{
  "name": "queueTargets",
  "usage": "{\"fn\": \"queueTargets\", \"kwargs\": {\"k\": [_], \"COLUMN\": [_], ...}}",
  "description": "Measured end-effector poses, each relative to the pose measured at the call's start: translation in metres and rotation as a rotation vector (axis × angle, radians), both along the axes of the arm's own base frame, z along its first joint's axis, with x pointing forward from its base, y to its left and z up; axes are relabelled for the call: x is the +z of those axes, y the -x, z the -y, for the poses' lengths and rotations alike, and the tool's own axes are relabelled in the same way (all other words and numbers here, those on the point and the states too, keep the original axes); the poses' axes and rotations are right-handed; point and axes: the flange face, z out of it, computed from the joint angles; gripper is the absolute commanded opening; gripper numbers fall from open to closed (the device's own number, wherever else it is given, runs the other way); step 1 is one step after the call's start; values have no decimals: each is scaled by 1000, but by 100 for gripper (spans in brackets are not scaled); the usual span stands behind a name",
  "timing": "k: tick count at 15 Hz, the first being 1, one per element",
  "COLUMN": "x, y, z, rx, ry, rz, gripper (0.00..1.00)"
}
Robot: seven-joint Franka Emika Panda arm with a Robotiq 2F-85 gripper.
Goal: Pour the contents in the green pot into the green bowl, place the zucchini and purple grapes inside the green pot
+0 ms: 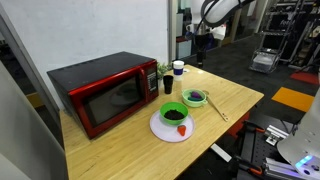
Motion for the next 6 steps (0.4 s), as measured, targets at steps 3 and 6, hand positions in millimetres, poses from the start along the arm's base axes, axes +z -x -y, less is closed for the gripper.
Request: {"fn": "queueTargets", "kwargs": {"k": [3,6], "x": [27,43], "y": [10,22], "z": [-24,-39], "rx": [14,27], "ry": [-9,-9], "rz": [37,54], "gripper": [100,100]}}
